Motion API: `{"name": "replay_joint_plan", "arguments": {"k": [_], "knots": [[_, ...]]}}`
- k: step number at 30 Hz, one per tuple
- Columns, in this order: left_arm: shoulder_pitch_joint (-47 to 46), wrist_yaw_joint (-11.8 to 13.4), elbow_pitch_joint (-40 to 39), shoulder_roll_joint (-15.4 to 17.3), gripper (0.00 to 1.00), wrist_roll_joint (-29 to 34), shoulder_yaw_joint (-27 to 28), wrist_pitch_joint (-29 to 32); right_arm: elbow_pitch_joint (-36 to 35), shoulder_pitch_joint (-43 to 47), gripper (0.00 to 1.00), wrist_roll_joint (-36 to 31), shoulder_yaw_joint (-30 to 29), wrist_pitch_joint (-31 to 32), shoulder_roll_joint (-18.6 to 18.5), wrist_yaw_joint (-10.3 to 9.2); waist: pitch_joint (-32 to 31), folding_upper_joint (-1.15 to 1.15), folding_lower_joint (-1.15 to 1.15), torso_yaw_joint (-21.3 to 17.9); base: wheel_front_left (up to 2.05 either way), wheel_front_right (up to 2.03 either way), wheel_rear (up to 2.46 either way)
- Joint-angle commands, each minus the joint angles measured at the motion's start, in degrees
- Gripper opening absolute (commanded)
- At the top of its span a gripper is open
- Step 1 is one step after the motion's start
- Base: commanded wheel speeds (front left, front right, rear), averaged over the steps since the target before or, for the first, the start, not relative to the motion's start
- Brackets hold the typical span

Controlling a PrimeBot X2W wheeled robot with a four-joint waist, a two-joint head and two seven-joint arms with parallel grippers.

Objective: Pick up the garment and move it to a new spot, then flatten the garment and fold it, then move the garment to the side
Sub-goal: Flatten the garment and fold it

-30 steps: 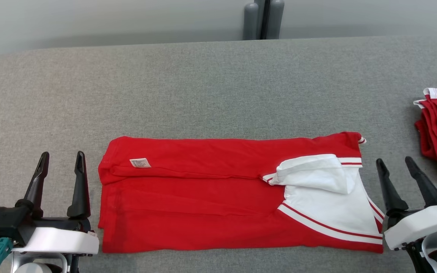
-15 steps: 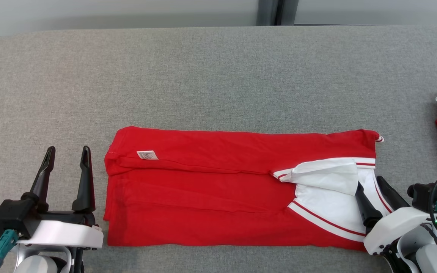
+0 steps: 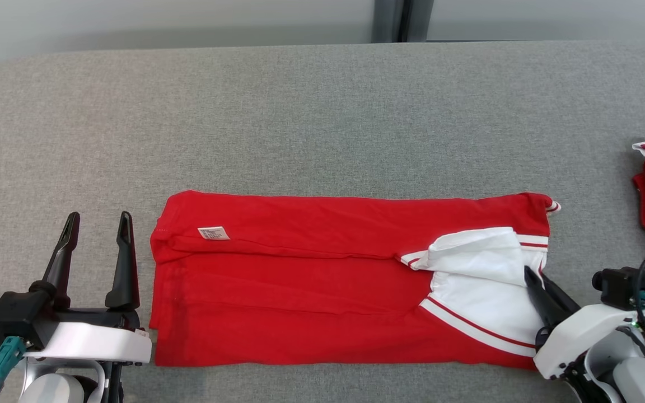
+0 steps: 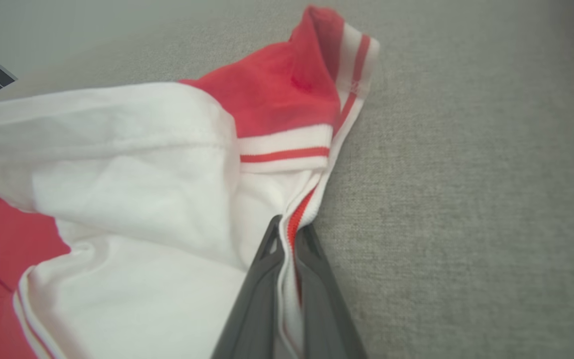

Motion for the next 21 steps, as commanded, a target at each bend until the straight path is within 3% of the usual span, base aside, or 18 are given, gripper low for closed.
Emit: {"name": "replay_joint_plan", "arguments": {"k": [1, 13, 21], "knots": [[-0.11, 0.18, -0.07, 0.23, 1.0, 0.18, 0.12, -0.14, -0.24, 0.69, 0.0, 0.6, -0.02, -0.81, -1.5, -0.03, -0.1, 0.0, 0.0, -0.26, 0.0, 0.0, 0.0], [0.58, 0.5, -0.02, 0.09, 1.0, 0.21, -0.16, -0.28, -4.9, 2.38, 0.0, 0.08, -7.53, -2.8, -7.66, -0.02, -1.68, 0.0, 0.0, -0.59, 0.0, 0.0, 0.0], [0.93, 0.54, 0.12, 0.13, 1.0, 0.19, -0.5, -0.31, -15.87, 1.7, 0.0, -2.68, -5.34, -0.28, -7.71, -0.01, -3.32, 0.0, 0.0, -0.81, 0.0, 0.0, 0.0]]}}
